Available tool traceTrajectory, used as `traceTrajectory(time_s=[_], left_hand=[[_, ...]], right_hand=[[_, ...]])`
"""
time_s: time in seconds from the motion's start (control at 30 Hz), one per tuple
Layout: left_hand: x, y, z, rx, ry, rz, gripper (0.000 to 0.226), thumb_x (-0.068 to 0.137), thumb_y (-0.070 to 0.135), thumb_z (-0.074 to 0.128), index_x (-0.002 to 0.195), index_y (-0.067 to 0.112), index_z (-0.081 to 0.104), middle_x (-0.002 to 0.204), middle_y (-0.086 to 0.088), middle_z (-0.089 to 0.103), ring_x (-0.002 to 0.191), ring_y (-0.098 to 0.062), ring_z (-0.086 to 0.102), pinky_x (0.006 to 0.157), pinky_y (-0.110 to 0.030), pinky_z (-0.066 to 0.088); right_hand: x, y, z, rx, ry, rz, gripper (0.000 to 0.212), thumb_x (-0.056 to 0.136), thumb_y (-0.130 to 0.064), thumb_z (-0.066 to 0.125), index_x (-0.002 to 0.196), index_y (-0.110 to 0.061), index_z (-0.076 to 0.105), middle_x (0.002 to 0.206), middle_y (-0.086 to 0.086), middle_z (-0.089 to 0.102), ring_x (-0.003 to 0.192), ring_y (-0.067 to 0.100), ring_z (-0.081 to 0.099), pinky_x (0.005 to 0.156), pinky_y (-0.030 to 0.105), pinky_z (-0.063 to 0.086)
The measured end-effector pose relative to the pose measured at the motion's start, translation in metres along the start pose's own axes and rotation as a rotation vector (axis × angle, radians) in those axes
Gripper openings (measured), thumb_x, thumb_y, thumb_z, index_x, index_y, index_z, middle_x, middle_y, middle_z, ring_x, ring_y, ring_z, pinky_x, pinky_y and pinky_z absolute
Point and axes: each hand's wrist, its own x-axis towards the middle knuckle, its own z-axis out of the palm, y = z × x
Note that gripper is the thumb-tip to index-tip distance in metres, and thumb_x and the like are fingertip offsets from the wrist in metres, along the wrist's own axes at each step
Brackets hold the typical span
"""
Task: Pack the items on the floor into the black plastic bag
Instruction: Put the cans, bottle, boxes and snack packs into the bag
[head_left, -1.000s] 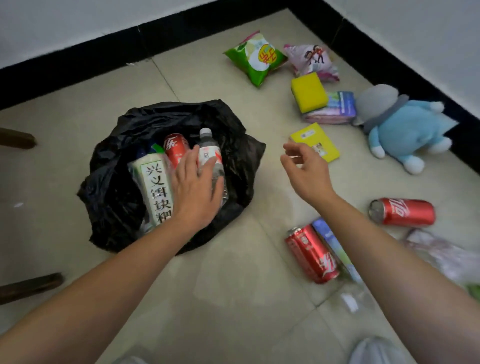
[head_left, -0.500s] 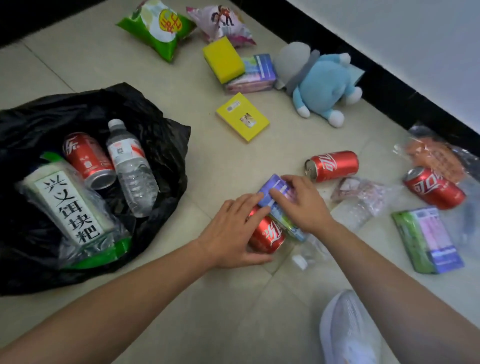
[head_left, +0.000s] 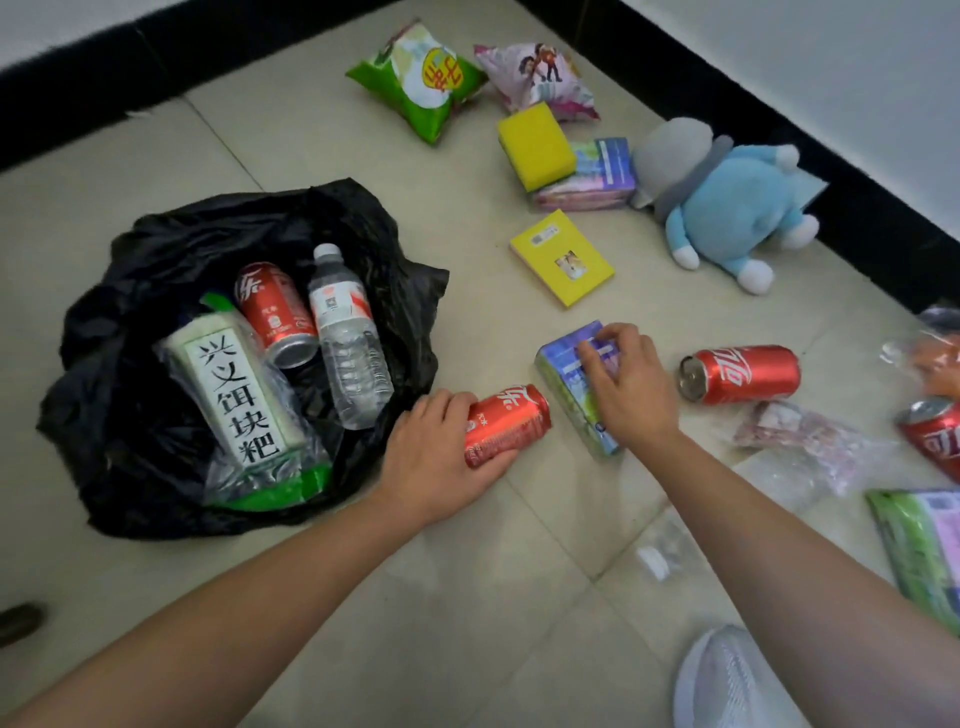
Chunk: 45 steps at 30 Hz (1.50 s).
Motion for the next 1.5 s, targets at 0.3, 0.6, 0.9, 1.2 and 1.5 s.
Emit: traceTrajectory(time_s=[0.3,0.6,0.9,1.2,1.5], left_hand=[[0.009,0.010,-0.010,-0.133,-0.181,-0.036,0.077,0.074,0.061,0.068,0.137,0.022,0.046,0.125,-0.002,0.061,0.113,-0.024,0.056,0.094,-0.032,0.044],[-0.004,-0.003,-0.078,-0.635,0.309,-0.359,0.066,0.068,0.062,0.073,0.124,0.036,0.049,0.101,0.012,0.066,0.089,-0.009,0.065,0.081,-0.032,0.055],[-0.025,-0.074,-0.080,-0.901,0.398,-0.807,0.064,0.087,0.036,0.070,0.139,0.021,0.036,0.121,0.002,0.057,0.105,-0.013,0.061,0.084,-0.023,0.047],[-0.028,-0.090,-0.078,-0.337,0.333,-0.985,0.072,0.094,0.052,0.049,0.149,0.011,0.025,0.142,-0.019,0.034,0.134,-0.036,0.028,0.108,-0.047,0.026],[-0.034,-0.119,-0.082,-0.155,0.279,-0.809,0.065,0.096,0.055,0.041,0.145,0.014,0.035,0.123,-0.018,0.044,0.117,-0.035,0.040,0.101,-0.047,0.037]], right_hand=[[0.003,0.010,-0.015,-0.039,-0.281,-0.145,0.084,0.065,-0.071,0.066,0.136,-0.037,0.037,0.129,0.003,0.055,0.117,0.024,0.055,0.097,0.041,0.047],[0.028,-0.079,-0.013,0.188,0.027,-0.039,0.070,0.069,-0.044,0.076,0.129,-0.033,0.042,0.117,-0.001,0.066,0.109,0.027,0.062,0.086,0.032,0.045],[0.018,-0.218,0.029,0.862,-0.041,-0.135,0.062,0.070,-0.047,0.076,0.123,-0.037,0.046,0.106,-0.007,0.069,0.087,0.005,0.070,0.091,0.040,0.056],[-0.024,-0.194,0.102,0.212,-0.429,-0.399,0.071,0.093,-0.065,0.044,0.153,-0.044,0.014,0.144,0.012,0.045,0.131,0.026,0.044,0.106,0.043,0.041],[-0.037,-0.205,0.111,0.215,-0.217,-0.363,0.069,0.094,-0.061,0.047,0.153,-0.034,0.024,0.142,0.006,0.040,0.124,0.026,0.051,0.093,0.037,0.043]])
